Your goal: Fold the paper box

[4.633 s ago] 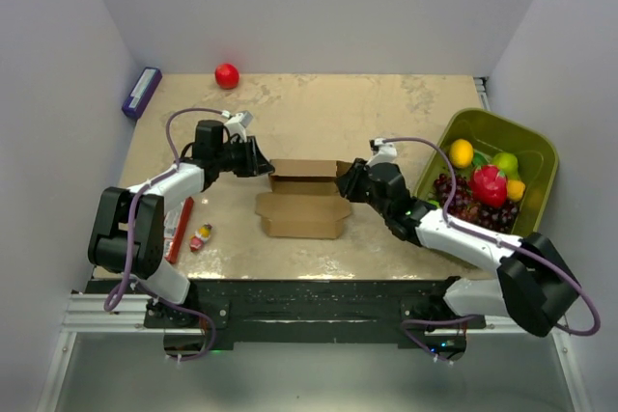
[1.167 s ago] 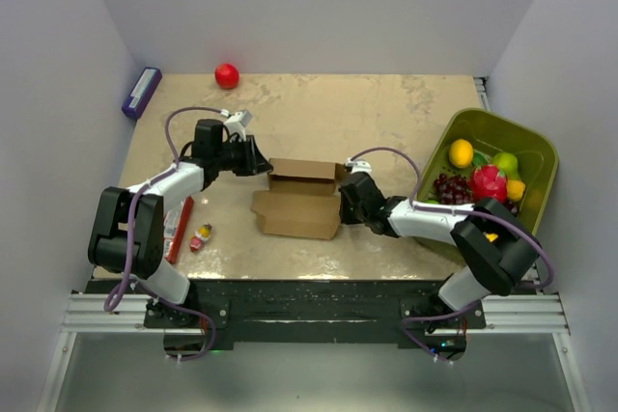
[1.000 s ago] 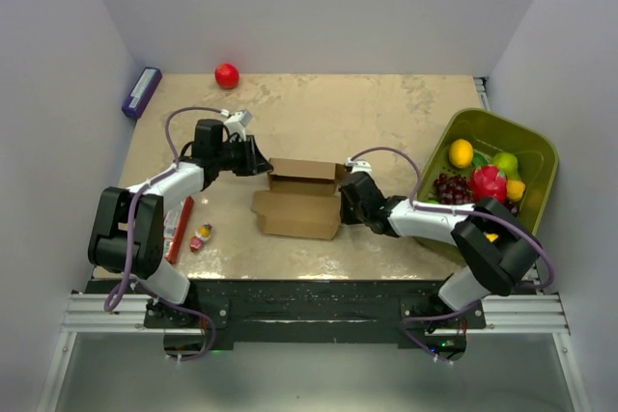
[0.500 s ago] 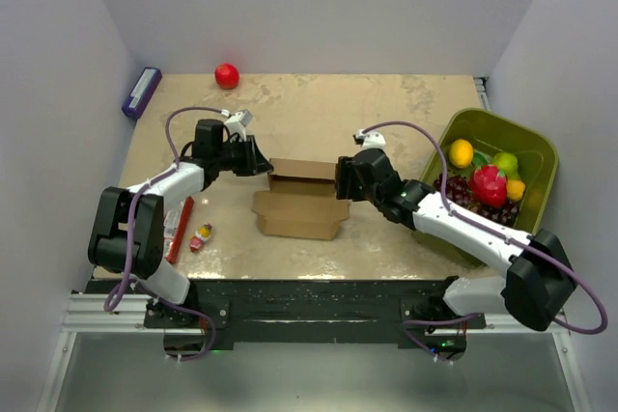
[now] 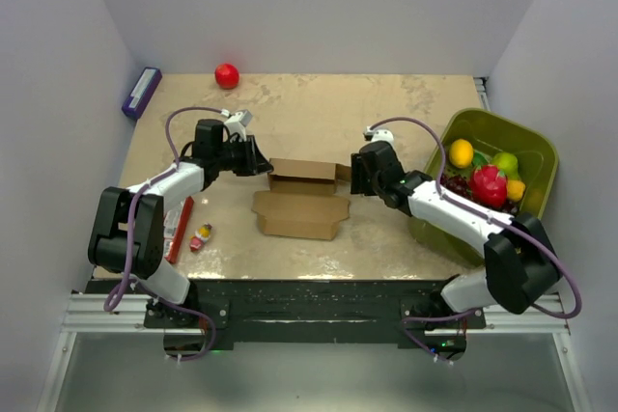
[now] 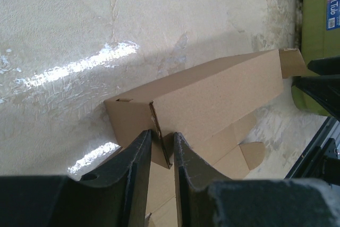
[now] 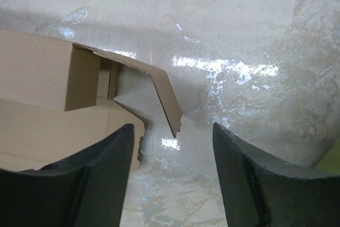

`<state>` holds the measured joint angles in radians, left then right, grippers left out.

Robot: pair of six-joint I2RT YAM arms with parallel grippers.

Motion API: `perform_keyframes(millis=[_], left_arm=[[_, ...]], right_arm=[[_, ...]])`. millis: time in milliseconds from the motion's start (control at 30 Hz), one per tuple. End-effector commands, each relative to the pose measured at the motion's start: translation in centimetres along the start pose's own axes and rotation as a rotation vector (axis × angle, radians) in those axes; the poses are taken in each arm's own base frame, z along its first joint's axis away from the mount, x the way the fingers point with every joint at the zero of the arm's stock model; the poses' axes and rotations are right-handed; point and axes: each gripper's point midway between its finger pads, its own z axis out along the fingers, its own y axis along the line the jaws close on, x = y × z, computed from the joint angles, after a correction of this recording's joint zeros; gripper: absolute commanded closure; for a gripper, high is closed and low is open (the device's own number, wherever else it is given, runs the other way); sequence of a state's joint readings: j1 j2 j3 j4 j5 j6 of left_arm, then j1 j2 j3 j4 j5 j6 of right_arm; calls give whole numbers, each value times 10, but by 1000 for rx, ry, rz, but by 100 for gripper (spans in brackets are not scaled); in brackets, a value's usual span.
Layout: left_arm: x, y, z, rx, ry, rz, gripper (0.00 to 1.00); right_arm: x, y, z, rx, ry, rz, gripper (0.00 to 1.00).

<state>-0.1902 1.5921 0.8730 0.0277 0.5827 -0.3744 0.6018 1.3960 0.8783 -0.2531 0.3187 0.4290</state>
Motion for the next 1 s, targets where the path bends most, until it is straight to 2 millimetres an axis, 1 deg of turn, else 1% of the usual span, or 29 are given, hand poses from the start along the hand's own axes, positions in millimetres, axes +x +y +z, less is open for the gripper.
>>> perform_keyframes(millis=[0, 33, 67, 100, 200, 233, 300, 333, 367, 400, 433, 467, 500, 533, 567, 600, 667, 733, 767, 900, 967], left_arm=[[-8, 2, -4, -26, -17, 41, 73], [-8, 2, -4, -28, -17, 41, 73], [-8, 2, -4, -28, -17, 41, 73], [-7, 3, -4, -28, -15, 39, 73], [-7, 3, -3, -31, -13, 39, 73], [-8, 3, -3, -32, -14, 40, 73], [-9, 5, -3, -40, -18, 47, 74], [-4, 6, -5, -51, 1, 36, 74], [-4, 8, -5, -61, 1, 36, 74], [-4, 8, -5, -63, 2, 38, 74], [-4, 9, -5, -66, 2, 39, 74], [-5, 10, -5, -71, 0, 41, 74], [-5, 10, -6, -75, 0, 44, 74], [-4, 11, -6, -79, 2, 46, 74], [-4, 12, -6, -86, 3, 46, 74], [-5, 12, -6, -87, 2, 49, 74], [-4, 12, -6, -97, 3, 55, 75], [-3, 11, -4, -105, 11, 70, 75], [-4, 11, -5, -113, 8, 75, 75], [-4, 11, -5, -120, 10, 84, 75], [-4, 12, -5, -128, 10, 90, 75]], right_arm=[[5, 5, 11, -32, 0, -31, 42], [5, 4, 13, -33, -6, -32, 46], [10, 3, 16, -30, 3, -40, 48], [8, 5, 18, -42, -7, -41, 51], [8, 8, 21, -69, -6, -90, 71], [7, 10, 20, -82, -6, -112, 81], [1, 15, 16, -108, -11, -131, 89], [1, 18, 14, -126, -2, -145, 93], [-9, 22, 11, -140, -13, -145, 96], [-4, 22, 10, -141, 18, -159, 98], [-5, 25, 9, -156, 31, -171, 100], [-14, 32, 5, -177, 27, -168, 100], [-6, 31, 5, -174, 78, -178, 100], [-5, 34, 4, -183, 96, -178, 100], [-11, 41, 1, -211, 101, -175, 100], [-5, 40, 1, -210, 139, -182, 100], [-7, 48, 0, -238, 162, -174, 100], [-2, 53, 0, -258, 193, -175, 100], [-5, 54, -1, -260, 193, -170, 100], [-2, 59, -1, -281, 210, -163, 100], [-1, 56, 1, -263, 212, -164, 100]])
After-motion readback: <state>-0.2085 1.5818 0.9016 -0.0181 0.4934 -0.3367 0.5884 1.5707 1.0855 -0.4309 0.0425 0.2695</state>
